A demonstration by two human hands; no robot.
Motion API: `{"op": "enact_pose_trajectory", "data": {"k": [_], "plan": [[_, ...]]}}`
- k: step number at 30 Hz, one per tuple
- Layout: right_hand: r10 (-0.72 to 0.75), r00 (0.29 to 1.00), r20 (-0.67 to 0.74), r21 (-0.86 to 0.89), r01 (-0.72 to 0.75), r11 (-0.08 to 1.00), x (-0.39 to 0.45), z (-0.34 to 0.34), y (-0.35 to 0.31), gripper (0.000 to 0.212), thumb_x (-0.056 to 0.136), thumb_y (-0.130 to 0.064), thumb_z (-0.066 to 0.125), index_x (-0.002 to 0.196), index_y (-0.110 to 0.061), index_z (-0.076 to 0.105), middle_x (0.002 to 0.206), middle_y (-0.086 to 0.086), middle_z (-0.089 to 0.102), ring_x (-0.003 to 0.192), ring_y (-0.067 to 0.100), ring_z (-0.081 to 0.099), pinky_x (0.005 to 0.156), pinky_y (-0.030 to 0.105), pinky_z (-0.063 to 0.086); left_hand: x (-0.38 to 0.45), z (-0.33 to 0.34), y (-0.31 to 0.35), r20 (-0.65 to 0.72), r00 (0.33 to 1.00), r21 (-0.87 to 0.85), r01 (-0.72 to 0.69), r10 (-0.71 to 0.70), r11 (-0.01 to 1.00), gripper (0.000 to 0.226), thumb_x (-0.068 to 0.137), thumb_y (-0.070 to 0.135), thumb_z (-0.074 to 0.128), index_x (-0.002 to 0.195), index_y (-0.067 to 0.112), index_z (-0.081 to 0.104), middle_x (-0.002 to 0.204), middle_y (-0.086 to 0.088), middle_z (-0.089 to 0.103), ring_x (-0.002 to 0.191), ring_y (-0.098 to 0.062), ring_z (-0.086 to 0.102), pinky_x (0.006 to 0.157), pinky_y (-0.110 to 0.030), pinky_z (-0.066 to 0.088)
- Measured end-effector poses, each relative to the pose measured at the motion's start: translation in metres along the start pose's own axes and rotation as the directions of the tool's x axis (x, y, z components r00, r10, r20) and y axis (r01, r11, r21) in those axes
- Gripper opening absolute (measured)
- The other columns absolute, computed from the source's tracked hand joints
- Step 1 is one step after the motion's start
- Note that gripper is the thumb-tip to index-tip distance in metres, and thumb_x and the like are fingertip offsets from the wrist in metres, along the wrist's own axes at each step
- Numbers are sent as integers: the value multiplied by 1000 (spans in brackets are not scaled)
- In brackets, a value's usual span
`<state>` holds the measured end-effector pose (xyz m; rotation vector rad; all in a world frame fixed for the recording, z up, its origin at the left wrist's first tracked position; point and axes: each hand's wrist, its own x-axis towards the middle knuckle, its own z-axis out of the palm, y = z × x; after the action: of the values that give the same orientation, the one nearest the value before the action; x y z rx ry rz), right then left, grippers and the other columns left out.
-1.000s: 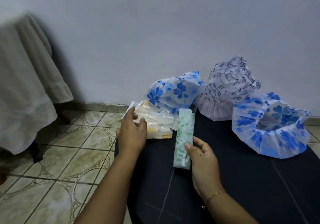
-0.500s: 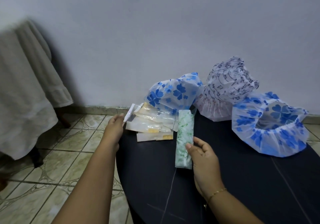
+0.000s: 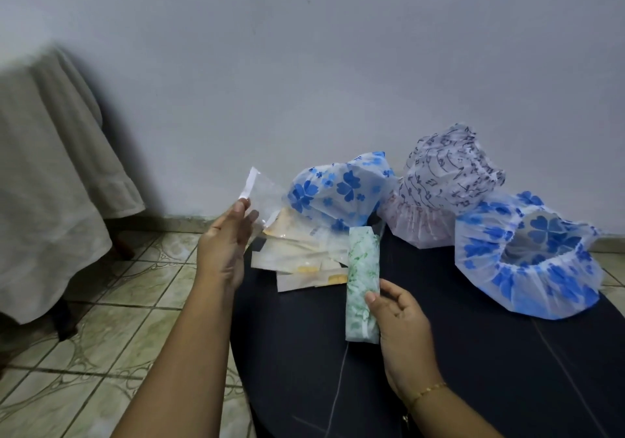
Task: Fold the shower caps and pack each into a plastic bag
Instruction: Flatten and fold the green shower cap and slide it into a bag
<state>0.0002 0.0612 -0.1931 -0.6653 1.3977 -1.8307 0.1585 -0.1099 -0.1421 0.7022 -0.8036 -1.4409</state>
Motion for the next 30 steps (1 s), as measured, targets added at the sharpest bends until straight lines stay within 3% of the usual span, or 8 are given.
{"op": "enact_pose_trajectory", "data": {"k": [4,10,14,18,21,24,28,30], "plan": [[5,1000,-11,-10,-5,1000,-1,0,-1,20,88,-8,60,104,-21,59,86,-2,74,82,12,70,71,27,54,-4,3,10,23,1000,-134,13,-10,991,16,88,10,61,104,12,65,94,7,70,89,-19,70,70,-23,56],[32,999,-42,30,-31,999,-2,1,-3,19,88,-7,60,103,-20,59,83,-3,74,81,13,70,68,26,53,-14,4,25,74,994,-400,104,-81,910,8,91,17,58,84,20,62,93,9,65,96,-17,69,85,-48,52],[112,989,-94,175,-94,980,-4,-2,-8,22,89,-5,58,109,-13,58,90,3,72,87,19,67,72,32,52,-28,12,34,87,990,-462,136,-108,876,9,89,14,59,82,17,63,87,7,66,86,-13,71,79,-42,56],[199,975,-96,253,-169,953,-13,-26,-20,28,90,-3,54,116,-15,54,103,8,65,93,23,64,77,38,53,-56,29,25,133,977,-248,193,-164,949,13,83,6,61,92,16,61,76,4,70,71,-11,70,60,-28,58],[193,981,-13,35,-193,981,-23,-60,-36,32,90,-6,56,113,-28,53,103,4,63,92,25,65,73,41,55,-87,50,8,188,954,72,224,-233,972,24,85,-1,59,105,13,59,84,1,67,66,-10,67,58,-24,56],[208,978,17,-241,-198,950,-31,-94,-55,27,90,-6,56,110,-25,58,99,8,67,89,26,67,75,39,55,-109,65,-17,232,919,382,216,-319,899,45,80,-5,65,122,9,54,108,-2,61,76,-15,64,67,-26,53],[206,978,21,-493,-169,854,-42,-139,-73,19,90,-11,58,98,-26,67,104,-2,68,91,13,64,71,22,49,-128,70,-51,218,891,608,194,-398,770,42,77,-8,69,116,5,59,93,-4,66,64,-12,60,52,-17,48],[165,986,11,-536,-133,833,-48,-154,-77,19,90,-14,60,100,-28,68,101,-9,67,89,4,62,66,13,45,-134,70,-62,241,897,691,109,-371,715,39,78,-4,70,115,7,62,96,-1,67,70,-10,63,61,-17,50]]}}
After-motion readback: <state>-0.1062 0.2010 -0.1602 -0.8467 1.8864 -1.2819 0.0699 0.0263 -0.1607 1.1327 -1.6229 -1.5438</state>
